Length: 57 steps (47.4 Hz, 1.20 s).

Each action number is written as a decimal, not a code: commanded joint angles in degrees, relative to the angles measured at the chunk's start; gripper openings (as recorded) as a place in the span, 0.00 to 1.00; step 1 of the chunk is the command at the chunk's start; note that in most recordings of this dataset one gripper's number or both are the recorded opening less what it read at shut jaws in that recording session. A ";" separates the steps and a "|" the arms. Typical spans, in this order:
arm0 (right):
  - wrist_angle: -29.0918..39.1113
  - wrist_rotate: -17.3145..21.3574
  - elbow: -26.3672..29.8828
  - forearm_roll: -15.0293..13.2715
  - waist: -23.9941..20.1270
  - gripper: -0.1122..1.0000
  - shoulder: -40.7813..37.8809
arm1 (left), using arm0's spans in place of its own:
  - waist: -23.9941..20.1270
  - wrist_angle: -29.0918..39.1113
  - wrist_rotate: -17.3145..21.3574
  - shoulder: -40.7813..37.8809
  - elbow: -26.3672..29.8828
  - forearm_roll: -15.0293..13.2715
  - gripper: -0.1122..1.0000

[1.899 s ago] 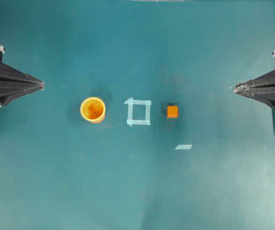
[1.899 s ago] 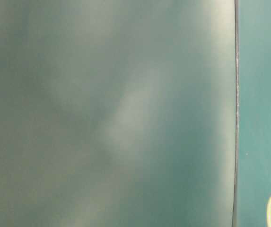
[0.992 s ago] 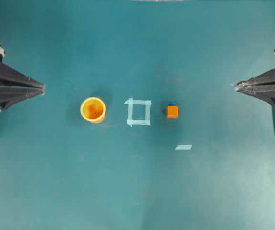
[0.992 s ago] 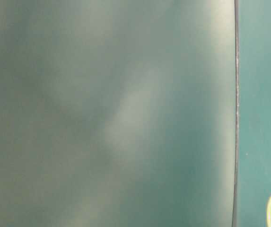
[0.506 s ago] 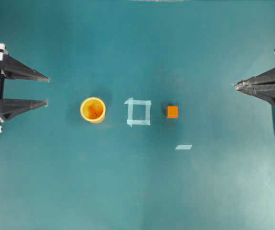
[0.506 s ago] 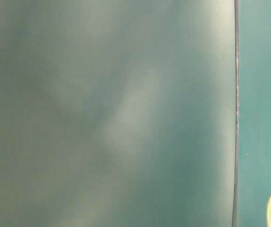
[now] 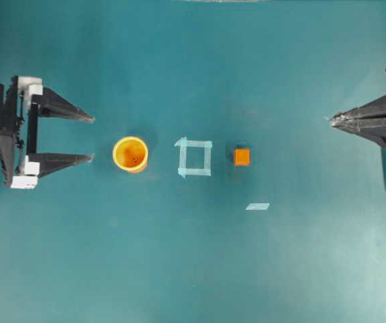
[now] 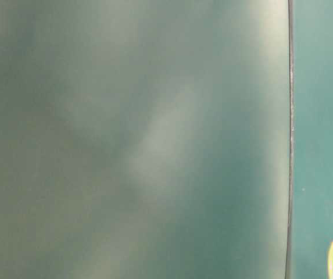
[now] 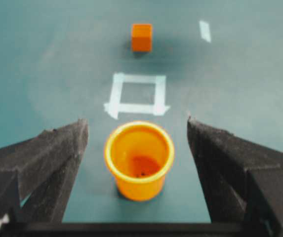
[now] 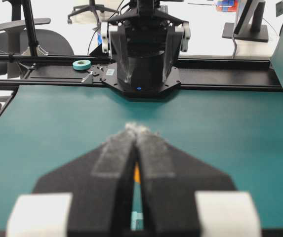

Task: Move the cup to the right with left arm.
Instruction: 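Open the left gripper and move it toward the orange cup, then close the left gripper around the orange cup's side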

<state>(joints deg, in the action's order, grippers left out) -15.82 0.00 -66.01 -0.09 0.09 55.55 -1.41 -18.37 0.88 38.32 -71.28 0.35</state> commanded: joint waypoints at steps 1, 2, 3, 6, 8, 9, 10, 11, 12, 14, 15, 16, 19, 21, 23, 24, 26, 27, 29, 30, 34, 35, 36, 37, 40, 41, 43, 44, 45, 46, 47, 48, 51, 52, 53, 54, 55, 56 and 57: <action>-0.18 0.00 1.93 0.18 0.00 0.10 -0.09 | -0.09 -4.39 0.09 -2.72 -0.70 0.18 0.80; -0.18 0.00 2.02 0.18 0.00 0.10 -0.09 | -0.09 -5.10 0.00 -3.25 -0.97 0.18 0.80; -0.18 0.00 2.02 0.18 0.00 0.10 -0.09 | -0.09 -5.71 0.00 -3.78 -1.23 0.18 0.80; -0.18 0.00 2.20 0.18 0.00 0.10 -0.09 | -0.09 -7.03 -0.18 -5.27 -1.76 0.18 0.80; -0.18 0.00 2.20 0.09 0.00 0.10 -0.09 | -0.09 -7.38 -0.26 -6.33 -2.02 0.18 0.80; -0.18 0.00 2.29 0.18 0.00 0.10 -0.09 | -0.09 -7.56 -0.26 -6.86 -2.11 0.18 0.80; -0.18 0.00 2.29 0.18 0.00 0.10 -0.09 | -0.09 -7.82 -0.26 -7.73 -2.20 0.18 0.80; -0.18 0.00 2.29 0.18 0.00 0.10 -0.09 | -0.18 -8.00 -0.26 -8.35 -2.29 0.18 0.80; -0.18 0.00 2.29 0.18 0.00 0.10 -0.09 | -0.09 -8.17 -0.26 -8.96 -2.29 0.18 0.80; -0.18 0.00 2.29 0.18 0.00 0.10 -0.09 | -0.09 -8.53 -0.26 -10.20 -2.29 0.18 0.80; -0.18 0.00 2.29 0.18 0.00 0.10 -0.09 | -0.09 -8.79 -0.26 -10.81 -2.29 0.18 0.80; -0.18 0.00 2.29 0.18 0.00 0.10 -0.09 | -0.09 -9.14 -0.26 -11.51 -2.29 0.18 0.80; -0.18 0.00 2.29 0.18 0.00 0.10 -0.09 | -0.09 -10.02 -0.09 -13.62 -2.29 0.18 0.80; -0.18 0.00 2.37 0.18 0.00 0.10 -0.09 | -0.26 -10.81 0.00 -15.47 -2.29 0.18 0.80; -0.18 0.00 2.37 0.18 0.00 0.10 -0.09 | -0.26 -11.43 0.00 -16.96 -2.29 0.18 0.80; -0.18 0.00 2.46 0.18 0.00 0.10 -0.09 | -0.26 -11.69 0.00 -17.75 -2.20 0.18 0.80; -0.18 0.00 2.46 0.18 0.00 0.10 -0.09 | -0.26 -12.30 0.00 -19.25 -2.11 0.18 0.80; -0.18 0.00 2.55 0.18 0.09 0.10 -0.09 | -0.26 -12.83 0.00 -20.48 -1.93 0.18 0.80; -0.18 0.00 2.64 0.18 0.00 0.10 -0.09 | -0.26 -13.71 0.00 -22.06 -1.67 0.18 0.80; -0.18 0.00 2.64 0.18 0.00 0.10 -0.09 | -0.26 -14.15 0.00 -22.85 -1.49 0.18 0.80; -0.18 0.00 2.81 0.18 0.00 0.10 -0.09 | -0.26 -16.35 0.00 -26.10 -0.88 0.18 0.80; -0.18 0.00 2.72 0.18 0.00 0.10 -0.09 | -0.26 -16.88 0.00 -26.81 -0.62 0.18 0.80; -0.18 0.00 2.72 0.18 0.00 0.10 -0.09 | -0.26 -17.40 0.00 -27.51 -0.44 0.18 0.80; -0.09 0.00 2.81 0.18 0.00 0.10 -0.09 | -0.35 -17.84 0.00 -28.30 -0.18 0.18 0.80; -0.09 0.00 2.90 0.18 0.00 0.10 -0.09 | -0.35 -19.42 0.09 -30.94 0.70 0.18 0.80; -0.09 0.00 2.90 0.18 0.00 0.10 -0.09 | -0.44 -19.78 0.09 -31.73 1.14 0.18 0.80; -0.09 0.00 2.90 0.18 0.00 0.10 0.00 | -0.53 -20.48 0.09 -33.13 1.76 0.18 0.80; -0.09 0.00 2.90 0.18 0.00 0.10 0.00 | -0.53 -20.92 0.09 -33.84 2.02 0.18 0.80; -0.09 0.00 2.90 0.18 0.00 0.10 0.00 | -0.53 -21.27 0.09 -34.45 2.37 0.18 0.80; -0.09 0.00 2.90 0.18 0.00 0.10 0.00 | -0.53 -21.53 0.09 -35.07 2.72 0.18 0.80; -0.09 0.00 2.90 0.18 0.00 0.10 0.00 | -0.53 -21.88 0.09 -35.68 2.99 0.18 0.80; -0.18 0.00 2.90 0.18 0.00 0.10 0.00 | -0.53 -22.15 0.09 -36.21 3.34 0.18 0.80; -0.09 0.00 2.99 0.18 0.00 0.10 0.00 | -0.53 -22.94 0.09 -37.79 4.48 0.18 0.80; -0.09 0.00 2.99 0.18 0.00 0.10 0.00 | -0.53 -23.12 0.09 -38.14 4.75 0.18 0.80; -0.09 0.00 2.99 0.18 0.00 0.10 0.09 | -0.53 -23.29 0.09 -38.50 5.01 0.18 0.80; -0.09 0.00 2.99 0.18 0.00 0.10 0.09 | -0.53 -23.47 0.09 -38.85 5.27 0.18 0.80; 0.00 0.00 3.08 0.18 0.00 0.10 0.09 | -0.53 -23.64 0.09 -39.11 5.54 0.18 0.80; -0.09 0.00 3.08 0.09 0.00 0.10 0.18 | -0.53 -23.73 0.09 -39.38 5.80 0.18 0.80; 0.00 0.00 3.08 0.18 0.00 0.10 0.18 | -0.53 -23.91 0.09 -39.64 6.06 0.18 0.80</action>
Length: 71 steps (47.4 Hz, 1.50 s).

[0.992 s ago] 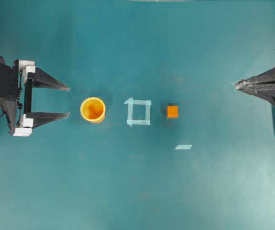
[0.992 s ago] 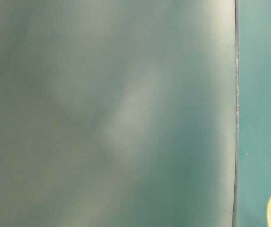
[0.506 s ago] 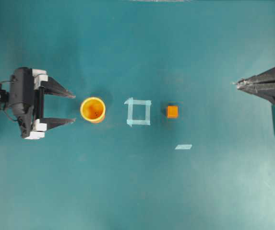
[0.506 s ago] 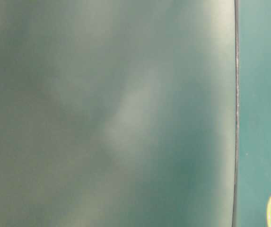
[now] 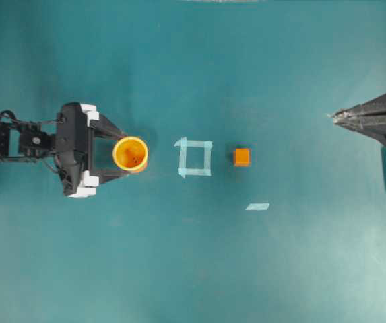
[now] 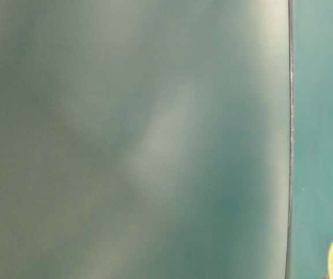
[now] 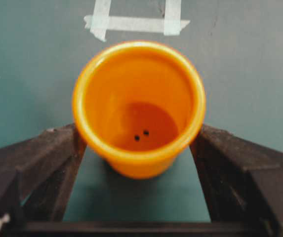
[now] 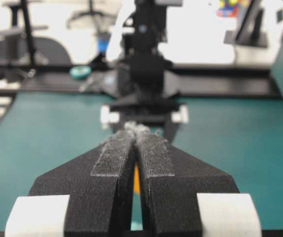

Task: Move the cup to the right with left arm.
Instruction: 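Close the left gripper around the orange cup's side, then lift the orange cup and carry it right past the taped square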

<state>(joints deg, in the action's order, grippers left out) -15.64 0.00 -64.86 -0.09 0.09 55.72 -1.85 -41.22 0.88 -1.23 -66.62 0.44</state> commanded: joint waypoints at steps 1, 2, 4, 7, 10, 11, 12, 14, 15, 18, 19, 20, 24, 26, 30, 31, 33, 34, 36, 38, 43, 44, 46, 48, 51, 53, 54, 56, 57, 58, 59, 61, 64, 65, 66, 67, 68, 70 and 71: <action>-0.18 0.00 1.85 0.18 0.00 0.10 0.00 | -0.09 -1.14 0.09 -0.35 1.58 0.18 0.80; -0.09 0.00 1.93 0.18 0.00 0.10 0.09 | -0.09 -1.49 0.09 -0.79 1.85 0.09 0.80; 0.00 -0.09 1.93 0.09 0.00 0.10 0.09 | -0.09 -1.85 0.09 -1.32 2.11 0.09 0.80; 0.18 -0.09 1.93 0.09 0.00 0.10 0.09 | -0.09 -2.11 0.09 -2.02 2.37 0.09 0.80; 0.35 -0.09 1.93 0.18 0.00 0.10 0.09 | -0.09 -2.20 0.09 -2.29 2.64 0.09 0.80; 0.44 -0.09 1.93 0.18 0.00 0.10 0.09 | -0.09 -2.20 0.09 -2.29 2.64 0.09 0.80; 0.53 -0.09 1.93 0.09 0.00 0.10 0.09 | -0.09 -2.29 0.09 -2.29 2.72 0.09 0.80; 0.70 -0.09 1.93 0.18 0.00 0.10 0.09 | -0.09 -2.37 0.09 -2.29 2.81 0.18 0.79; 0.79 -0.09 2.02 0.09 0.00 0.10 0.09 | -0.09 -2.37 0.09 -2.37 2.72 0.09 0.79; 1.05 -0.09 2.02 0.18 0.00 0.10 0.09 | -0.09 -2.37 0.09 -2.29 2.64 0.09 0.77; 1.14 -0.09 2.02 0.18 0.00 0.10 0.09 | -0.09 -2.37 0.09 -2.37 2.64 0.09 0.76; 1.14 -0.09 1.93 0.18 0.00 0.10 0.09 | -0.09 -2.37 0.09 -2.37 2.55 0.09 0.75; 1.23 -0.09 2.02 0.18 0.00 0.10 0.09 | -0.09 -2.37 0.09 -2.11 2.29 0.09 0.69; 1.23 -0.09 2.02 0.18 0.00 0.10 0.09 | 0.09 -2.37 0.09 -2.02 2.37 0.09 0.68; 1.23 -0.09 2.11 0.09 0.00 0.10 0.09 | 0.53 -2.20 0.00 -1.85 2.64 0.09 0.68; 1.23 -0.09 2.11 0.18 0.00 0.10 0.09 | 0.62 -2.11 0.00 -1.67 2.72 0.09 0.68; 1.32 0.00 2.20 0.09 0.00 0.10 0.09 | 0.79 -2.11 0.00 -1.32 2.81 0.18 0.68; 1.23 0.00 2.20 0.18 0.00 0.10 0.09 | 0.88 -2.02 -0.09 -1.05 2.81 0.09 0.68; 1.32 0.00 2.37 0.18 0.00 0.10 0.09 | 0.88 -1.93 -0.09 -0.70 2.90 0.09 0.68; 1.32 0.00 2.29 0.18 0.00 0.10 0.18 | 0.88 -1.93 -0.18 -0.26 3.08 0.09 0.68; 1.58 0.00 2.29 0.09 0.00 0.10 0.09 | 0.97 -1.76 -0.18 0.53 3.52 0.09 0.68; 1.67 0.00 2.29 0.18 0.00 0.10 0.09 | 0.97 -1.76 -0.18 0.62 3.69 0.09 0.68; 1.85 0.00 2.29 0.18 0.00 0.10 0.09 | 0.97 -1.58 -0.18 0.62 4.04 0.09 0.68; 1.93 0.00 2.37 0.18 0.00 0.10 0.09 | 0.88 -1.32 -0.26 0.62 4.66 0.09 0.68; 1.93 0.00 2.46 0.18 0.00 0.10 0.09 | 0.97 -0.53 -0.26 0.44 5.71 0.09 0.68; 1.93 -0.09 2.46 0.18 0.00 0.10 0.09 | 0.88 0.00 -0.18 0.35 6.68 0.18 0.68; 1.93 0.00 2.46 0.18 0.00 0.10 0.09 | 0.88 0.35 -0.18 0.09 7.38 0.09 0.68; 1.93 -0.09 2.55 0.09 0.00 0.10 0.09 | 0.97 0.70 0.09 -0.18 8.44 0.18 0.68; 1.93 -0.09 2.55 0.18 0.00 0.10 0.09 | 0.97 0.97 0.09 -0.44 9.14 0.26 0.68; 1.93 0.00 2.64 0.09 0.00 0.10 0.09 | 0.88 1.05 0.09 -0.70 9.76 0.35 0.68; 2.02 -0.09 2.55 0.18 0.00 0.10 0.18 | 0.97 1.23 0.09 -0.97 10.37 0.53 0.68; 2.02 -0.09 2.64 0.18 0.00 0.10 0.09 | 0.97 1.58 0.09 -1.67 11.69 0.62 0.68; 1.93 -0.09 2.64 0.18 0.00 0.10 0.09 | 0.97 2.64 0.09 -2.64 14.06 0.70 0.68; 2.02 -0.09 2.72 0.09 0.00 0.10 0.18 | 1.05 3.43 0.09 -3.08 15.21 0.62 0.68; 1.93 -0.09 2.72 0.18 0.00 0.10 0.09 | 0.97 3.87 0.09 -3.43 16.08 0.62 0.68; 2.02 -0.09 2.72 0.18 0.00 0.10 0.09 | 1.05 4.48 0.09 -3.78 16.88 0.70 0.68; 1.93 -0.09 2.72 0.18 0.00 0.10 0.18 | 0.97 5.10 0.09 -4.04 17.58 0.70 0.68; 2.02 -0.09 2.72 0.18 0.00 0.10 0.09 | 1.05 6.33 0.09 -4.66 19.16 0.70 0.68; 2.02 -0.09 2.72 0.18 0.00 0.10 0.09 | 0.97 6.94 0.09 -4.92 19.86 0.70 0.68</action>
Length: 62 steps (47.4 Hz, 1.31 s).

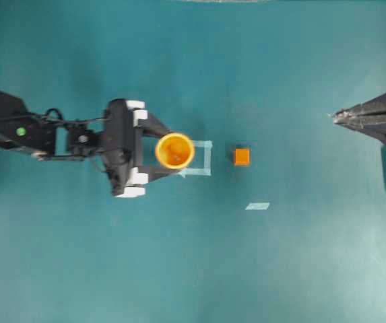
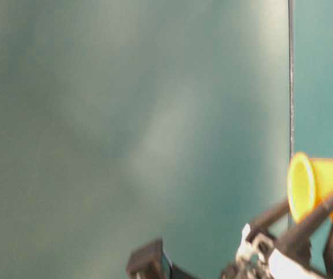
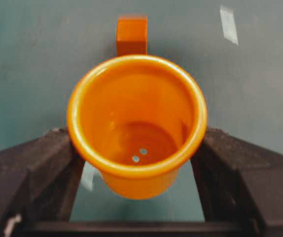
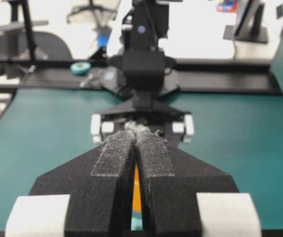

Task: Move the cup to the right with left arm.
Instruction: 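Lift the orange cup and carry it right past the taped square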

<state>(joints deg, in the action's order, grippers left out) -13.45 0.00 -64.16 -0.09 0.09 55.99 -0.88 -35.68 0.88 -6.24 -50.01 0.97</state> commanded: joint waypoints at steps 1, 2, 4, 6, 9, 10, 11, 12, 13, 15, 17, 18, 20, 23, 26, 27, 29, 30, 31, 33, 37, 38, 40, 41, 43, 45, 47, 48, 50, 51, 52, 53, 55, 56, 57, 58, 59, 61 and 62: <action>-0.18 -0.09 2.02 0.09 0.00 0.10 -0.18 | 0.09 1.85 0.09 -0.18 3.96 0.18 0.68; -0.18 -0.09 2.11 0.18 0.00 0.10 -0.18 | 0.09 2.55 0.09 -0.62 5.01 0.18 0.68; -0.18 -0.09 2.11 0.09 0.00 0.10 -0.18 | 0.09 3.25 0.09 -1.14 6.24 0.18 0.68; -0.18 -0.09 2.11 0.18 0.00 0.10 -0.18 | 0.09 3.78 0.09 -1.58 7.47 0.18 0.68; -0.18 -0.09 2.20 0.09 0.00 0.10 -0.09 | 0.09 4.39 0.09 -2.37 9.32 0.18 0.68; -0.18 -0.09 2.11 0.09 0.00 0.10 -0.18 | 0.09 4.75 0.09 -2.64 9.84 0.18 0.68; -0.18 -0.09 2.11 0.09 0.00 0.10 -0.18 | 0.09 5.01 0.09 -2.81 10.28 0.18 0.68; -0.18 -0.09 2.20 0.09 0.00 0.10 -0.09 | 0.09 5.27 0.09 -3.08 10.81 0.18 0.68; -0.18 -0.09 2.11 0.09 0.00 0.10 -0.18 | 0.09 5.63 0.09 -3.43 11.60 0.18 0.68; -0.18 -0.09 2.11 0.09 0.00 0.10 -0.18 | 0.09 5.98 0.09 -4.04 12.57 0.18 0.68; -0.18 -0.18 2.11 0.09 0.09 0.10 -0.18 | 0.09 6.24 0.09 -4.57 13.54 0.18 0.68; -0.18 -0.18 2.11 0.09 0.00 0.10 -0.18 | 0.09 6.33 0.09 -4.92 13.97 0.18 0.68; -0.18 -0.09 2.11 0.09 0.00 0.10 -0.18 | 0.09 6.33 0.09 -5.45 14.85 0.26 0.68; -0.18 -0.09 2.11 0.00 0.00 0.10 -0.18 | 0.00 6.59 0.09 -6.59 16.26 0.26 0.68; -0.18 -0.18 2.11 0.00 0.00 0.10 -0.18 | -0.09 6.94 0.09 -7.38 17.49 0.26 0.68; -0.18 -0.18 2.11 0.00 0.00 0.10 -0.18 | 0.00 7.12 0.09 -7.73 17.84 0.26 0.68; -0.18 -0.26 2.11 0.00 0.00 0.10 -0.18 | -0.09 7.38 0.09 -8.35 18.72 0.26 0.68; -0.18 -0.26 2.11 0.00 0.00 0.10 -0.26 | -0.18 7.47 0.09 -8.61 19.25 0.26 0.68; -0.18 -0.26 2.02 0.00 0.00 0.10 -0.18 | -0.18 7.56 0.09 -8.96 19.69 0.26 0.68; -0.18 -0.26 2.02 0.00 0.00 0.10 -0.26 | -0.26 7.73 0.09 -9.76 20.83 0.26 0.68; -0.09 -0.26 2.11 0.00 0.00 0.10 -0.26 | -0.44 7.82 0.09 -10.99 22.68 0.26 0.68; -0.09 -0.26 2.11 0.00 0.00 0.10 -0.26 | -0.62 7.82 0.09 -11.34 23.20 0.26 0.68; -0.09 -0.26 2.02 0.00 0.00 0.10 -0.18 | -0.79 7.91 0.09 -11.95 24.35 0.26 0.68; -0.09 -0.26 2.02 0.00 0.00 0.10 -0.18 | -0.79 8.09 0.09 -12.13 24.87 0.26 0.68; -0.09 -0.35 2.11 0.00 0.00 0.10 -0.18 | -1.05 8.53 0.09 -12.92 26.28 0.26 0.68; 0.09 -0.35 2.11 0.00 0.00 0.10 -0.18 | -1.23 9.14 0.09 -13.54 27.42 0.26 0.68; 0.35 -0.44 2.11 0.00 0.00 0.10 -0.18 | -1.23 9.93 0.09 -14.06 28.56 0.26 0.68; 0.35 -0.44 2.11 0.00 0.00 0.10 -0.18 | -1.32 10.37 0.09 -14.41 29.18 0.26 0.68; 0.53 -0.44 2.11 0.00 0.00 0.10 -0.18 | -1.41 11.25 0.09 -15.03 30.41 0.26 0.68; 0.62 -0.44 2.11 0.00 0.00 0.10 -0.18 | -1.49 11.51 0.09 -15.29 30.94 0.26 0.68; 0.79 -0.44 2.11 0.00 0.00 0.10 -0.18 | -1.49 12.04 0.09 -15.73 31.73 0.26 0.68; 0.88 -0.44 2.11 0.00 0.00 0.10 -0.18 | -1.58 12.39 0.09 -16.08 32.34 0.26 0.68; 0.97 -0.44 2.11 0.00 0.00 0.10 -0.18 | -1.58 12.92 0.09 -16.70 33.40 0.26 0.68; 0.97 -0.44 2.11 0.00 0.00 0.10 -0.18 | -1.58 13.18 0.09 -16.96 33.93 0.26 0.68; 1.05 -0.44 2.11 0.00 0.00 0.10 -0.18 | -1.58 13.54 0.09 -17.31 34.45 0.26 0.68; 1.05 -0.44 2.11 0.00 0.00 0.10 -0.18 | -1.58 13.80 0.09 -17.58 34.98 0.26 0.68; 1.05 -0.44 2.20 0.00 0.00 0.10 -0.18 | -1.58 14.24 0.09 -18.02 35.68 0.26 0.68; 1.05 -0.44 2.11 0.00 0.00 0.10 -0.18 | -1.49 14.85 0.09 -18.54 36.65 0.26 0.68; 1.05 -0.44 2.20 0.00 0.00 0.10 -0.18 | -1.41 15.21 0.09 -18.81 37.18 0.26 0.68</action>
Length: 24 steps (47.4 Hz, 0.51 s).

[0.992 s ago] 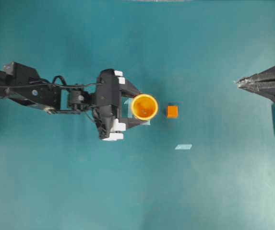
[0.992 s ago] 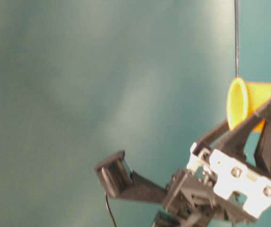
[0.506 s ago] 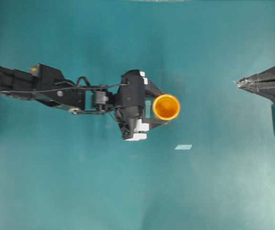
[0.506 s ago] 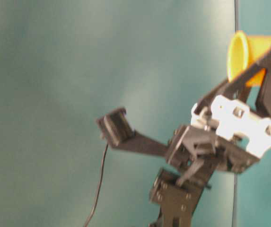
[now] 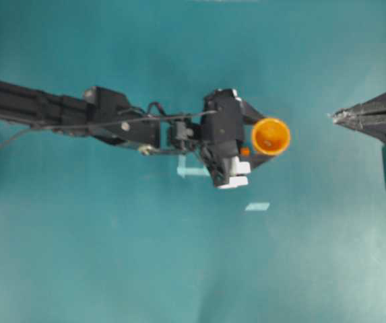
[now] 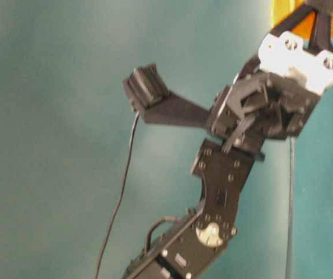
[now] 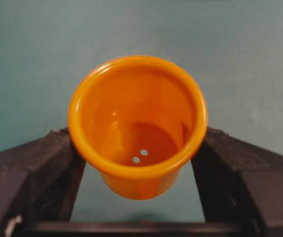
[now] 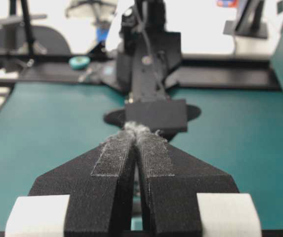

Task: Move the cup to the right with left arm.
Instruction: 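Lift the orange cup and carry it right past the taped square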

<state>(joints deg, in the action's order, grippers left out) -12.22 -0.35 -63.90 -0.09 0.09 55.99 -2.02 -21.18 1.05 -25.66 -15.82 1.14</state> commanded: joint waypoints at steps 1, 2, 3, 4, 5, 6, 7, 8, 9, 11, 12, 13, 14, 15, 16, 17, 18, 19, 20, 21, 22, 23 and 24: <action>-0.18 -0.09 1.85 0.00 0.00 0.10 -0.18 | -0.26 1.05 -0.09 0.44 3.43 0.09 0.68; -0.18 0.00 1.93 0.00 0.00 0.10 -0.09 | -0.26 1.41 -0.09 0.26 3.78 0.09 0.68; -0.18 0.00 1.93 0.00 0.00 0.10 -0.18 | -0.18 1.67 -0.09 0.09 4.22 0.09 0.68; -0.18 0.00 1.85 0.00 0.00 0.10 -0.18 | -0.18 2.02 -0.09 -0.09 4.57 0.09 0.68; -0.18 0.00 1.85 0.00 0.00 0.10 -0.18 | -0.09 2.37 -0.09 -0.18 5.01 0.09 0.68; -0.18 0.00 1.85 0.00 0.00 0.10 -0.09 | 0.00 2.90 -0.09 -0.35 5.45 0.09 0.68; -0.18 0.00 1.85 0.00 0.00 0.10 -0.18 | 0.00 3.16 -0.09 -0.53 5.71 0.09 0.68; -0.18 0.00 1.85 0.00 0.00 0.10 -0.18 | 0.00 3.52 -0.09 -0.62 6.06 0.09 0.68; -0.18 0.00 1.85 0.00 0.00 0.10 -0.18 | 0.09 3.78 -0.09 -0.62 6.24 0.09 0.68; -0.18 -0.09 1.85 -0.09 0.00 0.10 -0.18 | 0.09 4.31 -0.09 -0.79 6.50 0.09 0.68; -0.18 -0.09 1.85 0.00 0.00 0.10 -0.18 | 0.18 4.57 -0.09 -0.79 6.68 0.09 0.68; -0.18 -0.09 1.85 0.00 0.00 0.10 -0.18 | 0.26 4.83 -0.09 -0.88 6.77 0.09 0.68; -0.18 -0.09 1.93 0.00 0.00 0.10 -0.18 | 0.26 5.10 -0.09 -0.88 6.77 0.09 0.68; -0.18 -0.09 1.85 0.00 0.09 0.10 -0.18 | 0.26 5.45 -0.18 -0.88 6.86 0.09 0.68; -0.18 -0.09 1.85 0.00 0.00 0.10 -0.09 | 0.35 5.71 -0.26 -0.88 6.86 0.18 0.68; -0.18 -0.09 1.93 0.00 0.00 0.10 -0.18 | 0.35 5.98 -0.44 -0.88 6.86 0.09 0.68; -0.18 0.00 1.93 0.00 0.00 0.10 -0.18 | 0.44 6.15 -0.62 -0.88 6.86 0.09 0.68; -0.18 0.00 1.93 0.00 0.00 0.10 -0.18 | 0.53 6.42 -0.62 -0.88 6.86 0.09 0.68; -0.18 -0.09 1.93 0.00 0.00 0.10 -0.18 | 0.62 6.59 -0.70 -0.88 6.86 0.09 0.68; -0.18 -0.09 1.93 0.00 0.09 0.10 -0.18 | 0.62 6.86 -0.79 -0.88 6.86 0.09 0.68; -0.18 -0.09 1.93 0.00 0.00 0.10 -0.09 | 0.70 7.29 -0.88 -0.88 6.86 0.09 0.68; -0.18 -0.09 1.93 -0.09 0.00 0.10 -0.18 | 0.79 7.56 -0.88 -0.88 6.86 0.09 0.68; -0.18 -0.09 1.93 0.00 0.00 0.10 -0.18 | 0.88 7.82 -0.88 -0.88 6.86 0.09 0.68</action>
<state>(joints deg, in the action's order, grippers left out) -12.22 -0.44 -63.90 -0.09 0.09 55.99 -1.41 -14.06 0.35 -27.69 -10.63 1.05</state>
